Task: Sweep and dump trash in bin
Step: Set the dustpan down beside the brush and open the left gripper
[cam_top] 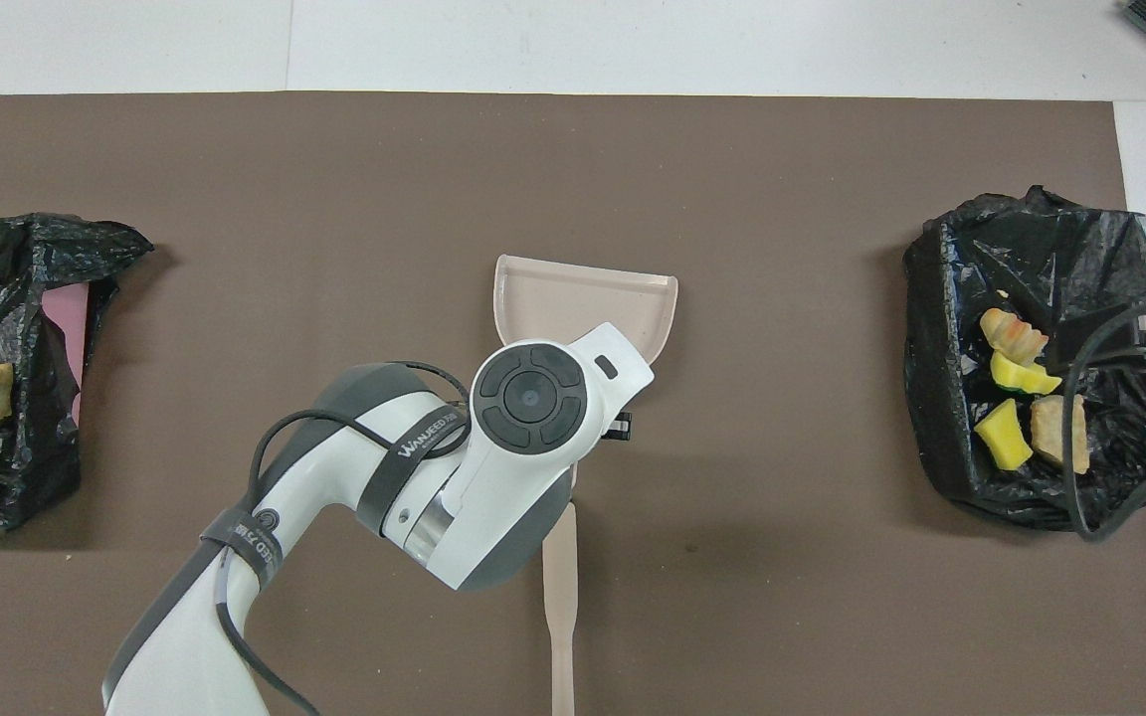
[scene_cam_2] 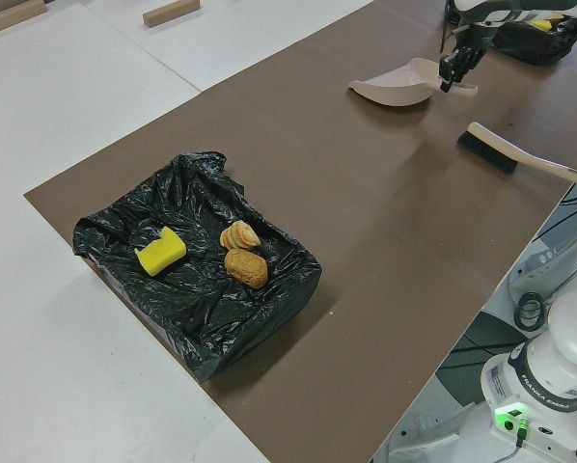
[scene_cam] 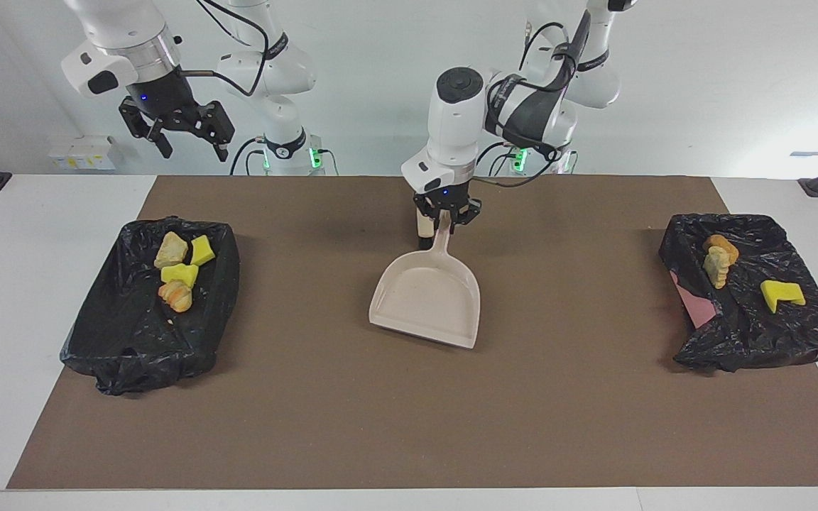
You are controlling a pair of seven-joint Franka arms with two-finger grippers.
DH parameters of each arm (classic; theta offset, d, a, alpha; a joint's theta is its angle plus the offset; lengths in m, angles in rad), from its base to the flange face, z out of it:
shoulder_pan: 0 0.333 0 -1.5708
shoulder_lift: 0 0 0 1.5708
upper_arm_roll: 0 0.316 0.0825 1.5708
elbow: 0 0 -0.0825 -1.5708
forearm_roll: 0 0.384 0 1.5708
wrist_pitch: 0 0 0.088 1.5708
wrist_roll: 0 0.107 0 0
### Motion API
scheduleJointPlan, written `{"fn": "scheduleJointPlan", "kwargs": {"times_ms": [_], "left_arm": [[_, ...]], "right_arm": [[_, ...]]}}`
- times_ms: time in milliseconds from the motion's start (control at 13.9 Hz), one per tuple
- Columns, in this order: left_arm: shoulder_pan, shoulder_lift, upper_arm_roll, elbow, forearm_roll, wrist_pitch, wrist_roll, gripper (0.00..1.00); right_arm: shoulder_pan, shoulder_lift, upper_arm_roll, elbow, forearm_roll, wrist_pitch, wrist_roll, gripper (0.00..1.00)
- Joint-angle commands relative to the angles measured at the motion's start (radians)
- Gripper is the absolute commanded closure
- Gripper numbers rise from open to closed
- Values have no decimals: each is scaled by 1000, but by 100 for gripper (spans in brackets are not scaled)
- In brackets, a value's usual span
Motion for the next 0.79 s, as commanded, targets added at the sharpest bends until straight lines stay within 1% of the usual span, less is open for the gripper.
{"fn": "scheduleJointPlan", "kwargs": {"times_ms": [0, 144, 359, 503, 719], "left_arm": [[3, -27, 17, -15, -19, 8, -8, 0], [45, -38, 20, -10, -19, -3, -8, 0], [156, -40, 23, 0, -16, 4, -5, 0], [214, -49, 23, 31, -11, 4, 18, 0], [303, -53, 26, 73, -9, -1, 173, 0]], "right_arm": [[-1, -21, 5, -26, -20, 10, 2, 0], [-1, -21, 5, -26, -20, 10, 2, 0], [-1, -21, 5, -26, -20, 10, 2, 0], [-1, -21, 5, -26, -20, 10, 2, 0], [-1, -21, 5, -26, -20, 10, 2, 0]]}}
